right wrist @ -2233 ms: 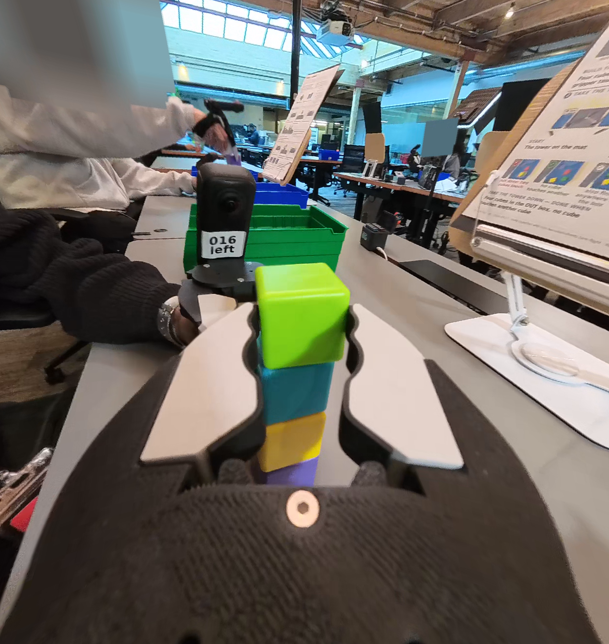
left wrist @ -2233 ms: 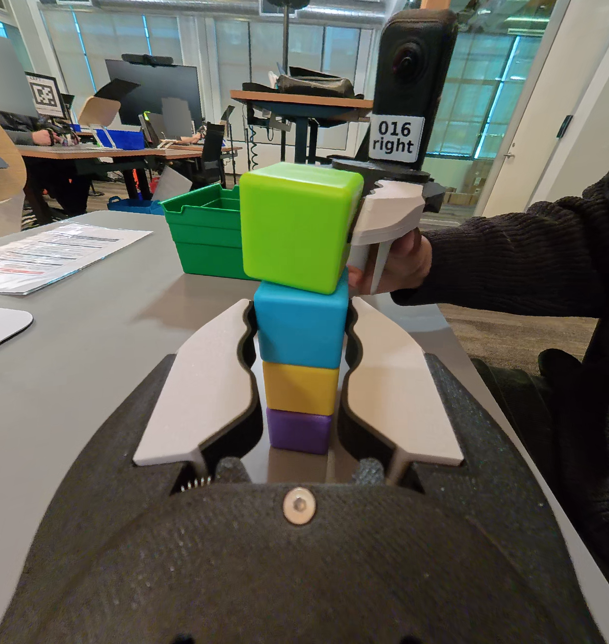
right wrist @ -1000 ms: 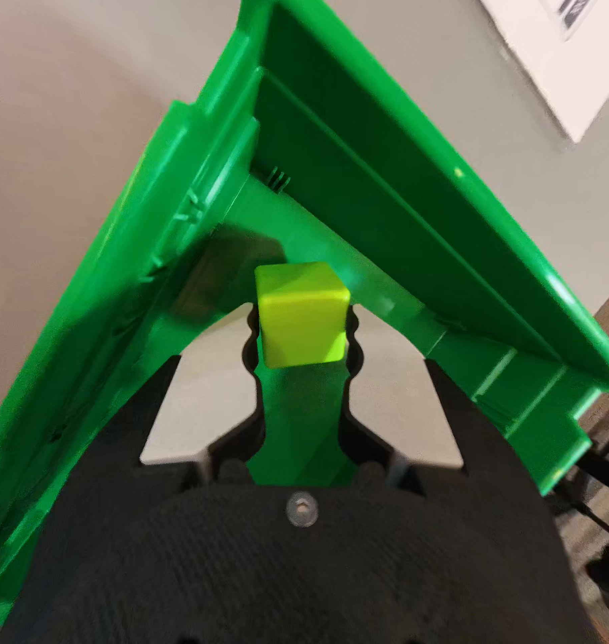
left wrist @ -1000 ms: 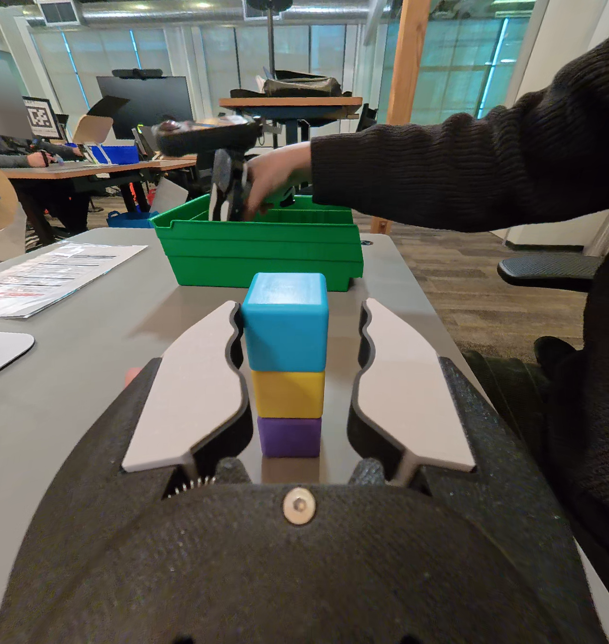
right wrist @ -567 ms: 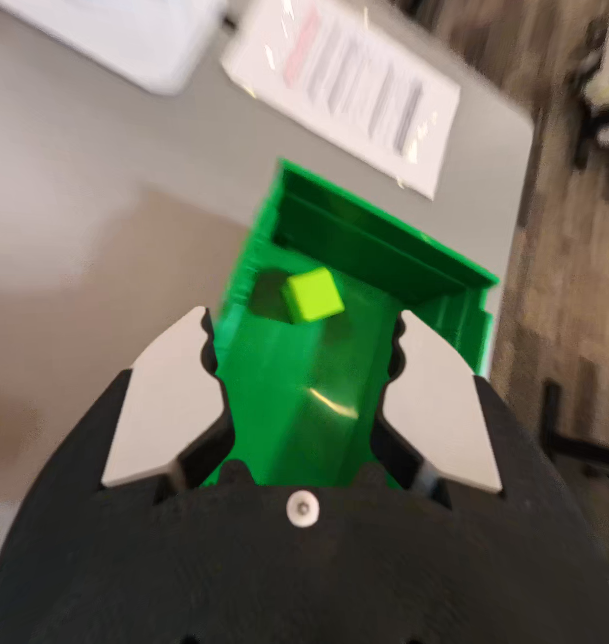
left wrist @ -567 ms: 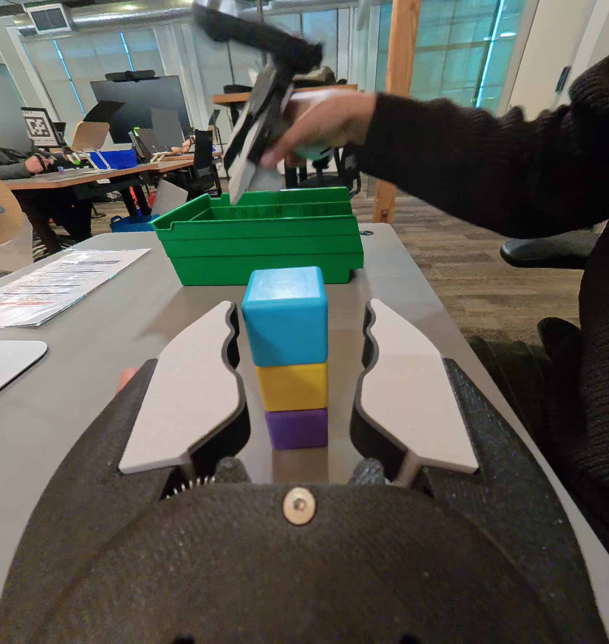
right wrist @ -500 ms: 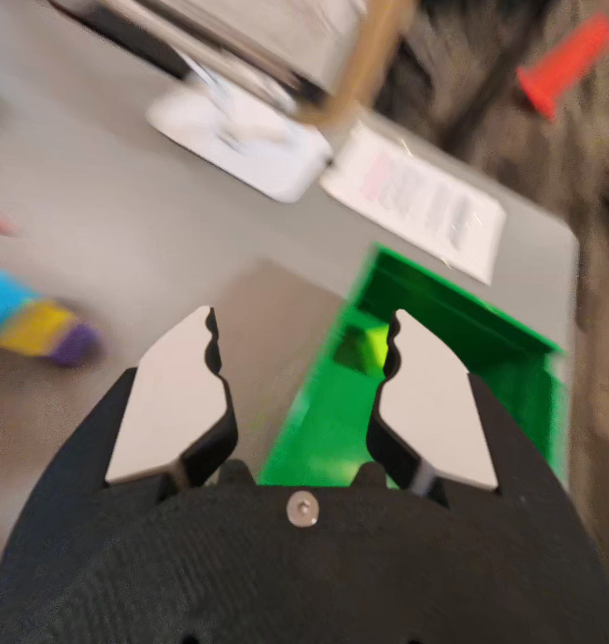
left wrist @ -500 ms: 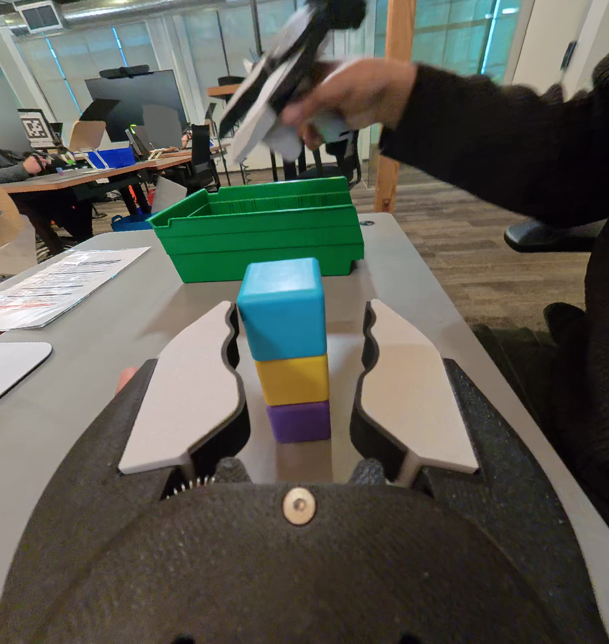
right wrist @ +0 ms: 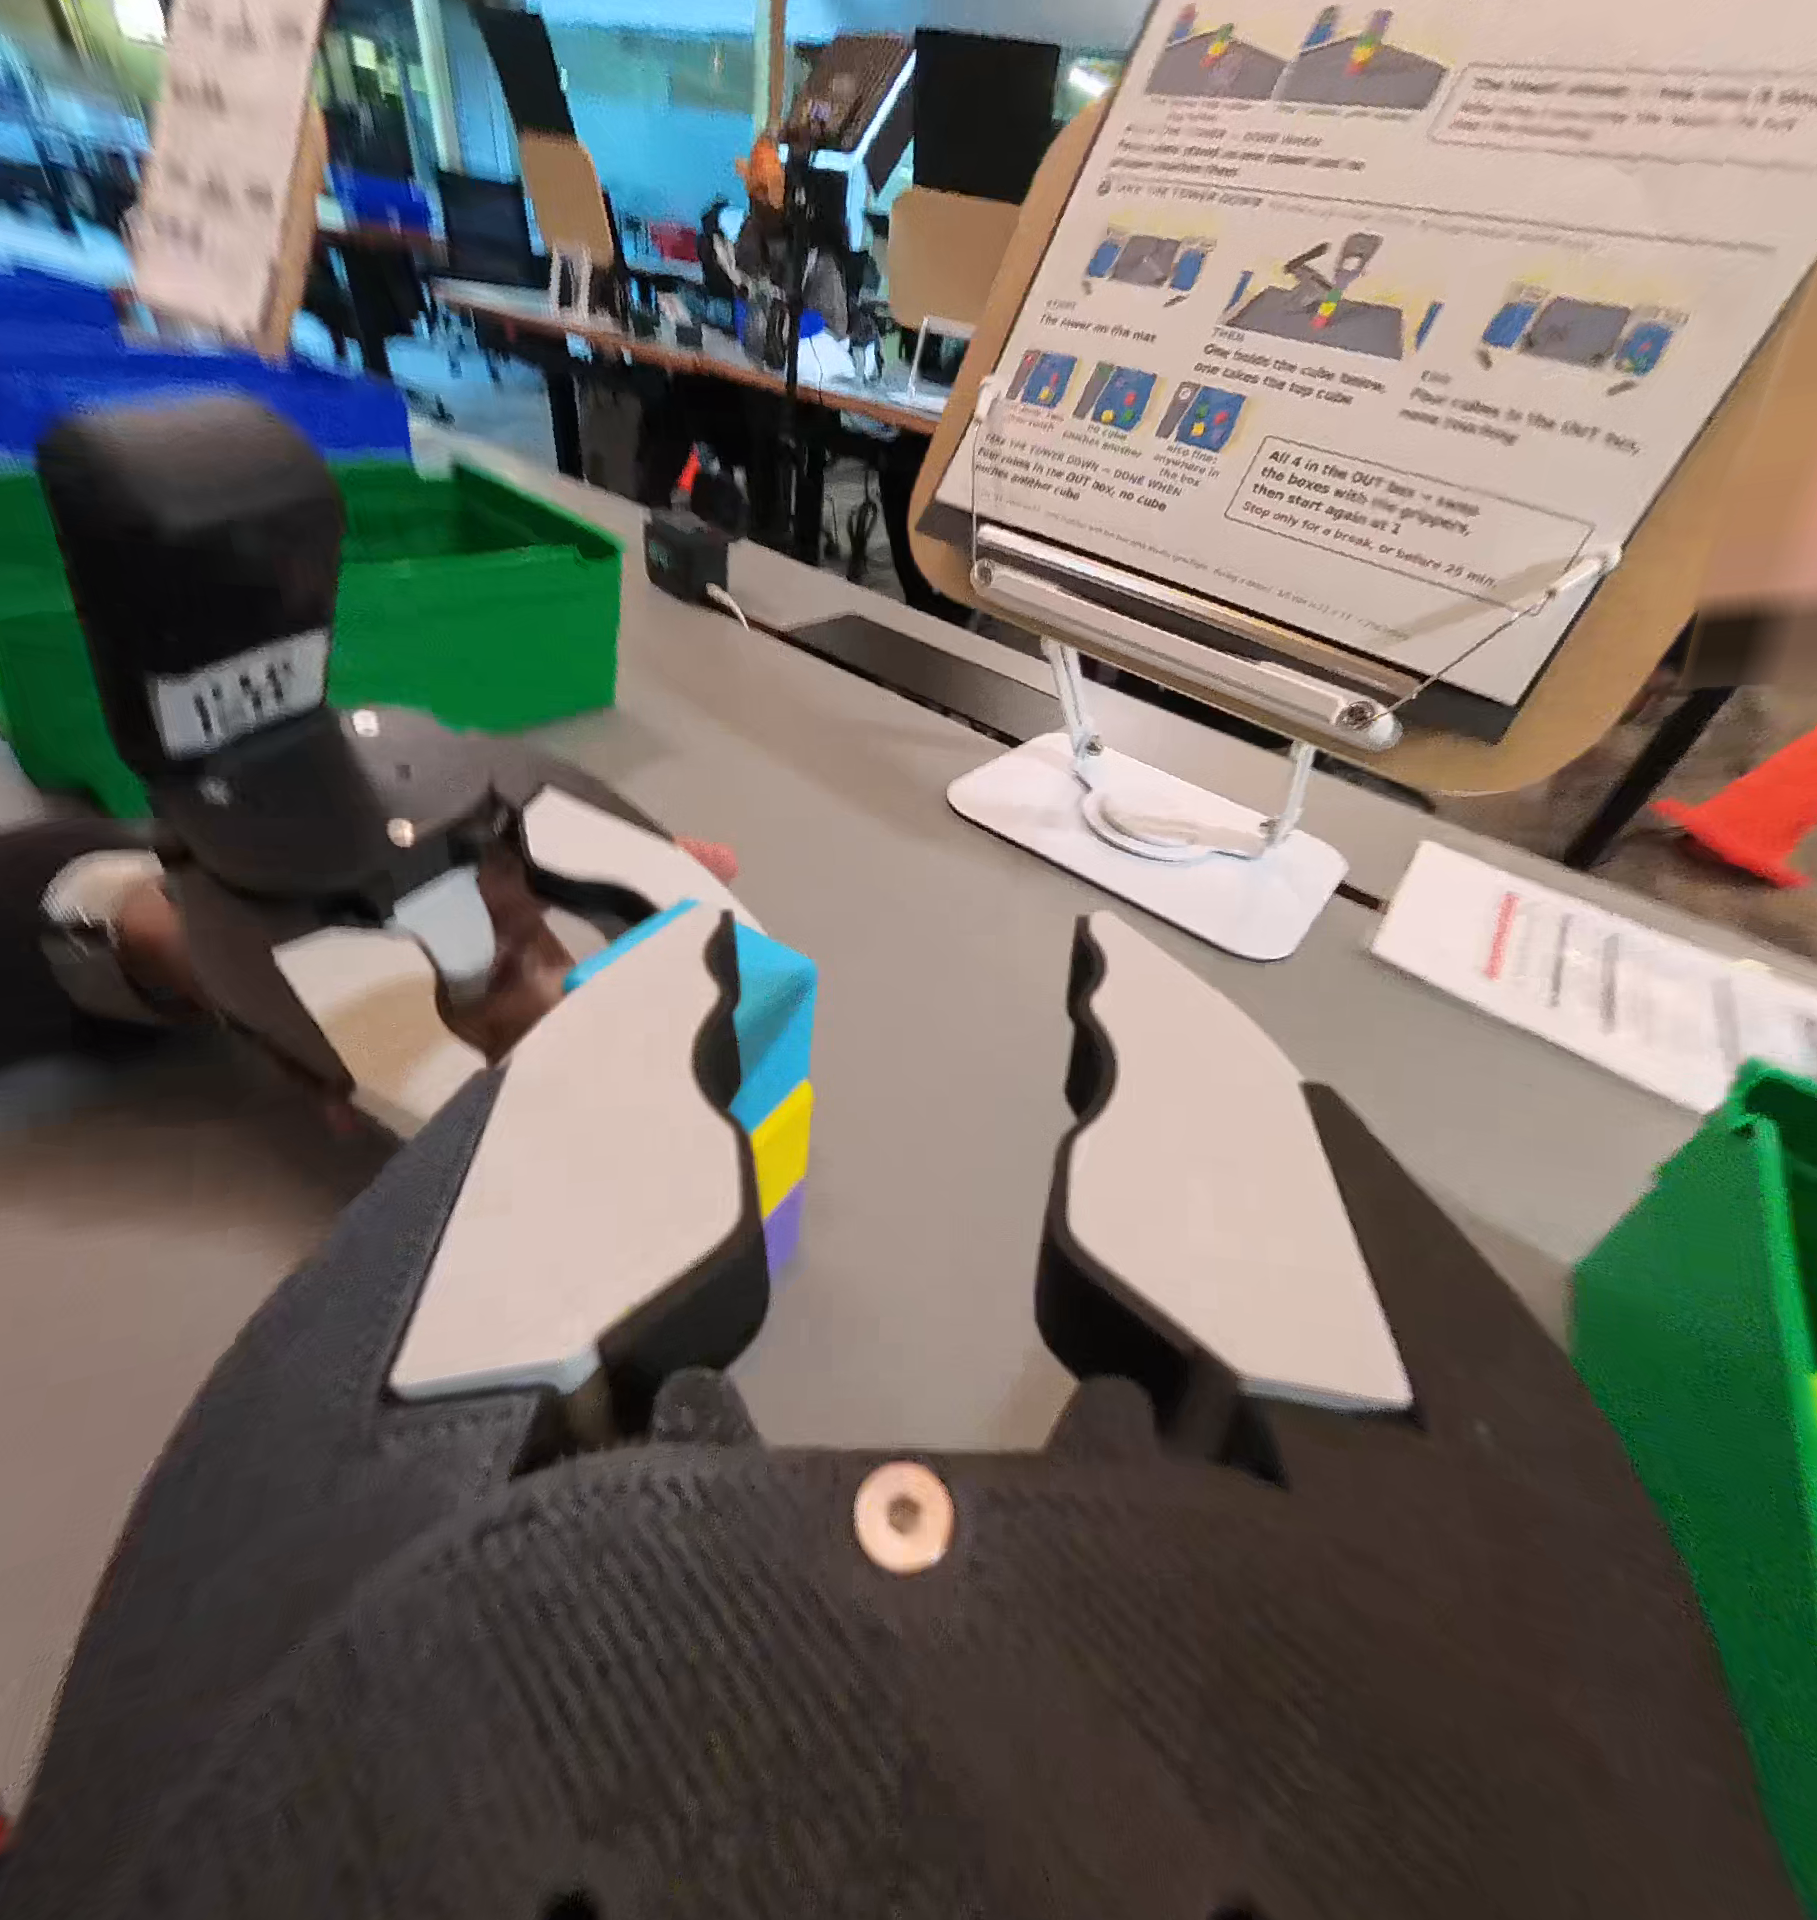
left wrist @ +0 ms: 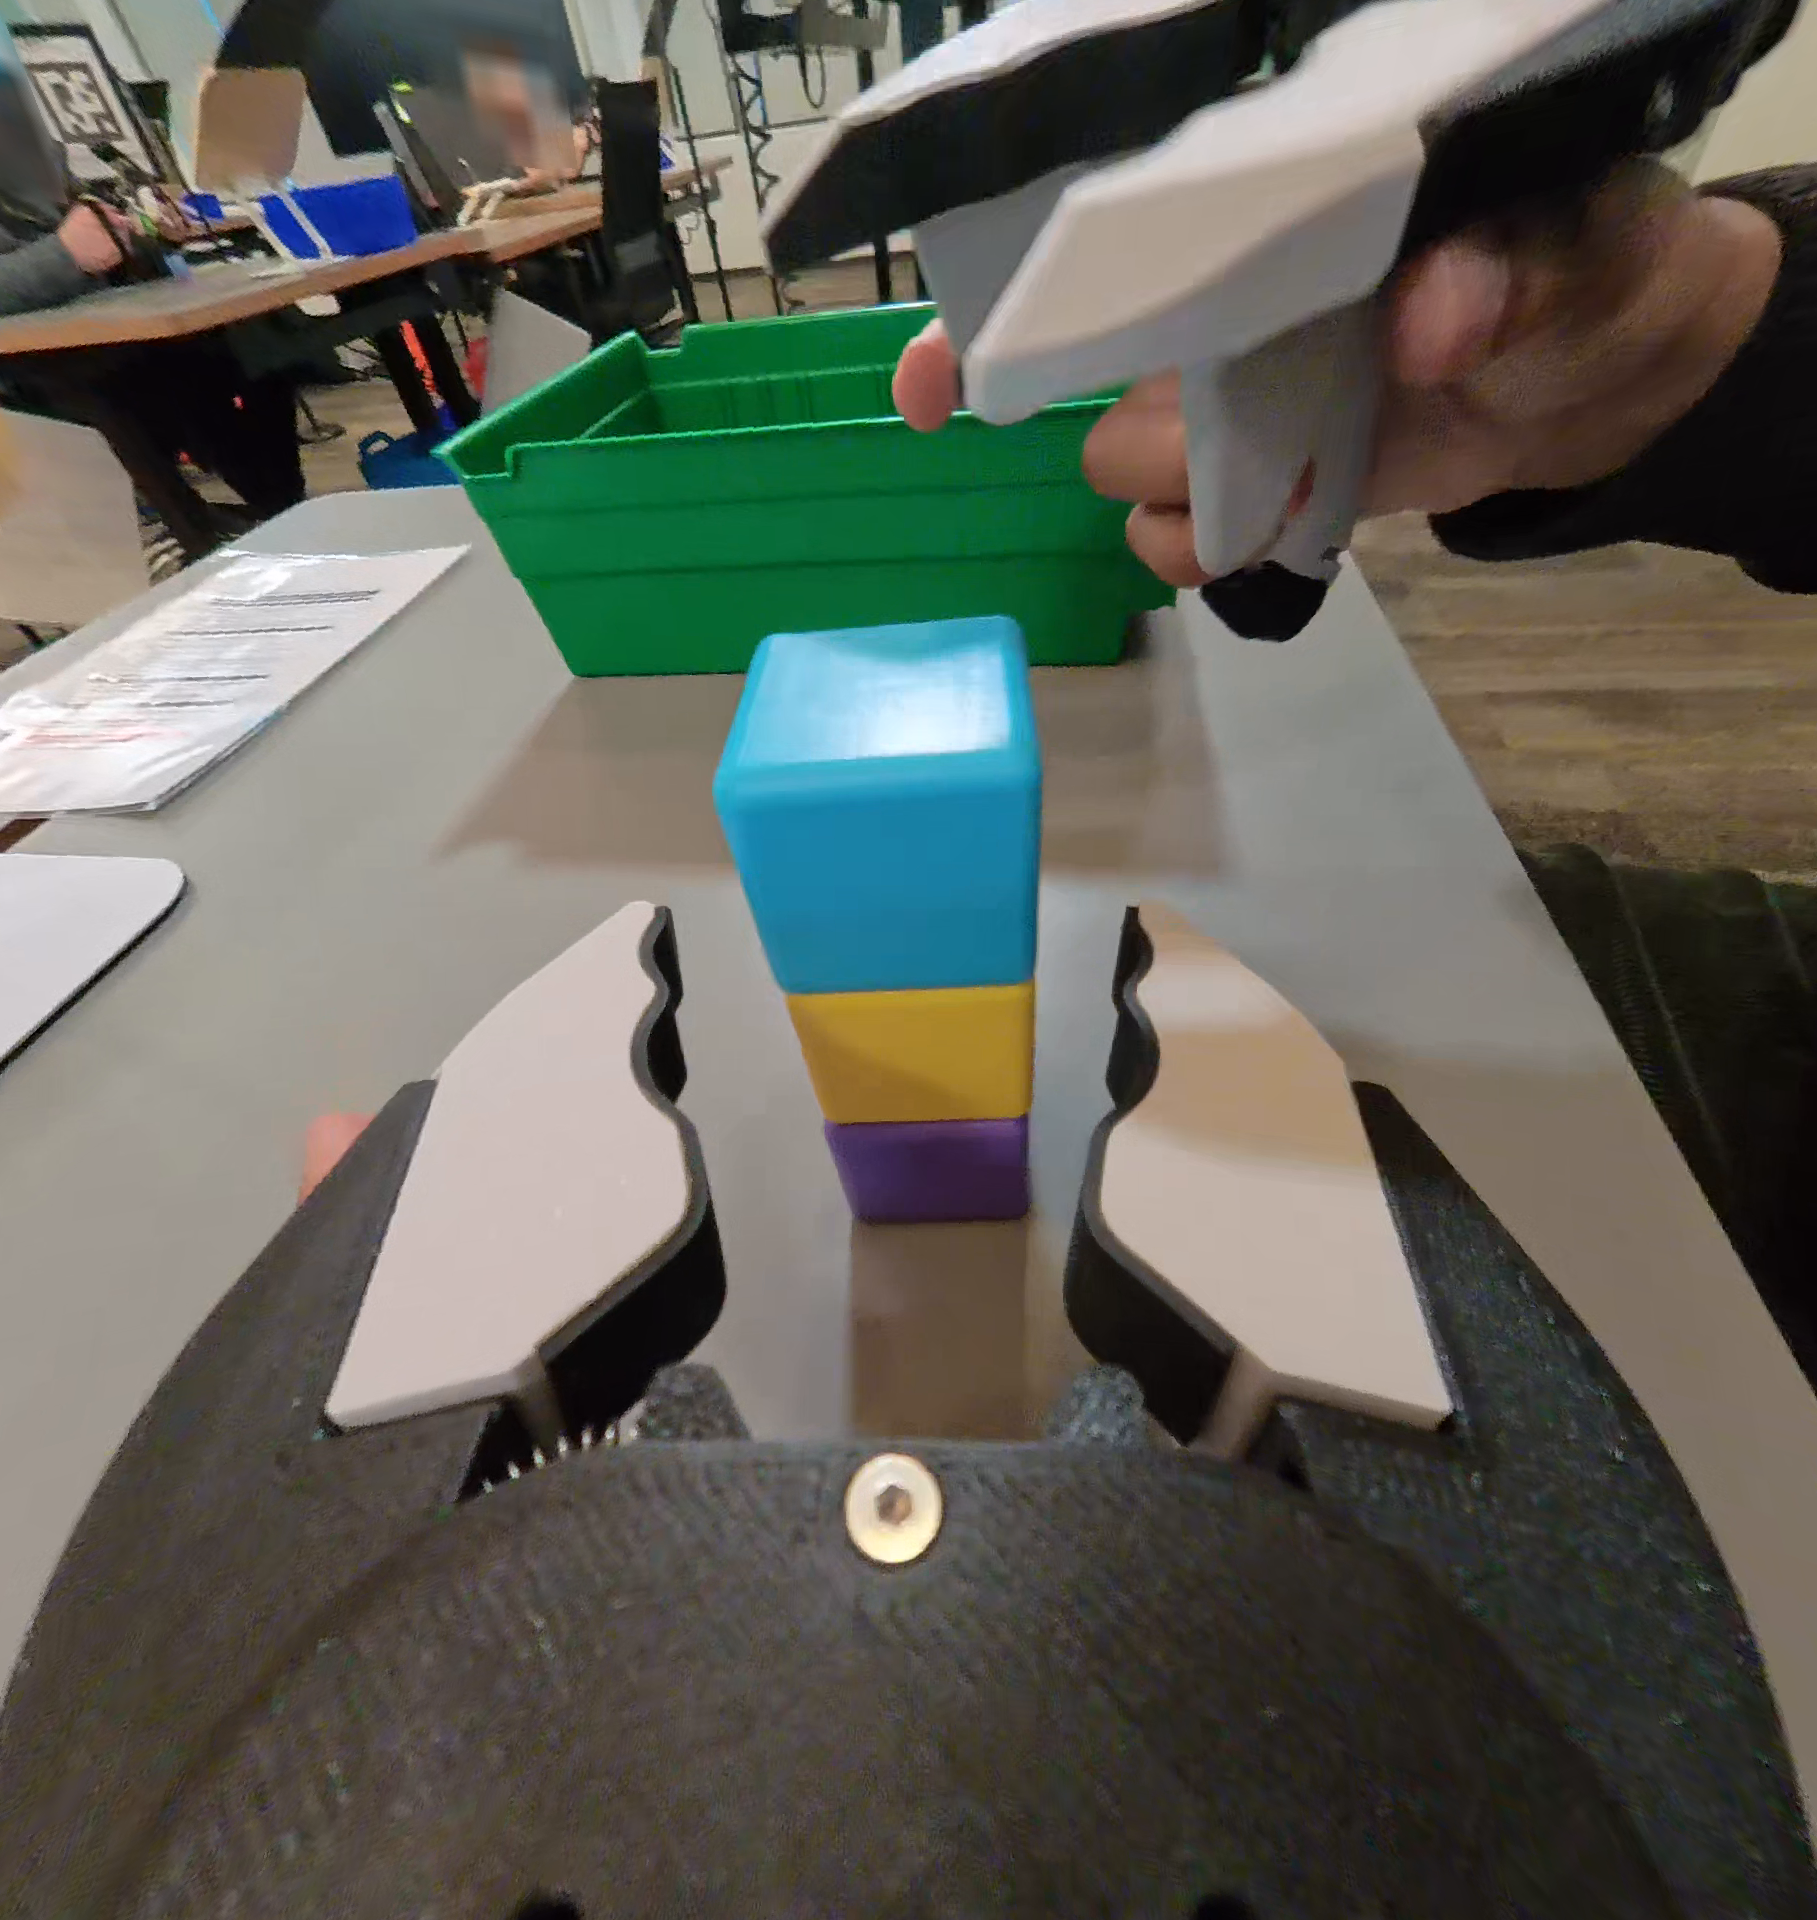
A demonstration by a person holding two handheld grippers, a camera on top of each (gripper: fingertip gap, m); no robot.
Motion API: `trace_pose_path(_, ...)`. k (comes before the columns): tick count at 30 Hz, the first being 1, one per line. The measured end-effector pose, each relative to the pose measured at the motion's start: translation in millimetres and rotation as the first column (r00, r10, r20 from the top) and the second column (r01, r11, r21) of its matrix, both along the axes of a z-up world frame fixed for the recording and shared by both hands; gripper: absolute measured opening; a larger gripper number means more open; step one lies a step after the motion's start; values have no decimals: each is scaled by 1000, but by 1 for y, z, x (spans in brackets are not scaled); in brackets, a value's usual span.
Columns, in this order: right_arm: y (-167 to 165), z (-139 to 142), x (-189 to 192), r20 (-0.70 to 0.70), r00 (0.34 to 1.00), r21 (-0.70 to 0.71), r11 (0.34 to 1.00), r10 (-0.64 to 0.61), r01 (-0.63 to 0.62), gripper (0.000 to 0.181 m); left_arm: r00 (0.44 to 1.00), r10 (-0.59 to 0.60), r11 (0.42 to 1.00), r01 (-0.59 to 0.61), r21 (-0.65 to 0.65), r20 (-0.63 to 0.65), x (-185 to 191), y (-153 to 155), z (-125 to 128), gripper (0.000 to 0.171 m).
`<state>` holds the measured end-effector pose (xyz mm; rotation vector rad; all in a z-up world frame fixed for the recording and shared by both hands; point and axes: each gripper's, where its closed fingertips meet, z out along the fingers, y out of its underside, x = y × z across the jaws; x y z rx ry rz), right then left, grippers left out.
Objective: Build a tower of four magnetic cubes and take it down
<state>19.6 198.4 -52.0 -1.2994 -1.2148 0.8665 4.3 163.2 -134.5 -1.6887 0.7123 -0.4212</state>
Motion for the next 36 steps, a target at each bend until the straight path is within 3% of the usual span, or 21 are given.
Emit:
trace_pose_path(3,2,11,1,-135,991,-136,990,14,-33,55,999,10,999,-9,-37,35,4,1,-1,76)
trace_pose_path(6,-2,13,0,-202,978,-142,986,60,-90,55,999,39,996,-37,-76,34,2,5,-5,74)
trace_pose_path(14,-25,-17,-16,-185,944,-214,927,272,-309,79,996,48,975,-32,-221,68,0,7,-17,73)
trace_pose_path(22,-42,-35,-23,-165,884,-236,853,437,-466,75,990,-34,949,75,-305,140,7,1,-21,57)
trace_pose_path(30,-39,-45,-28,-146,871,-219,843,469,-491,63,977,-64,940,127,-317,203,6,-2,-17,54)
trace_pose_path(36,-45,-48,-28,-115,876,-109,870,469,-480,56,977,-108,938,161,-307,182,11,-7,-18,53)
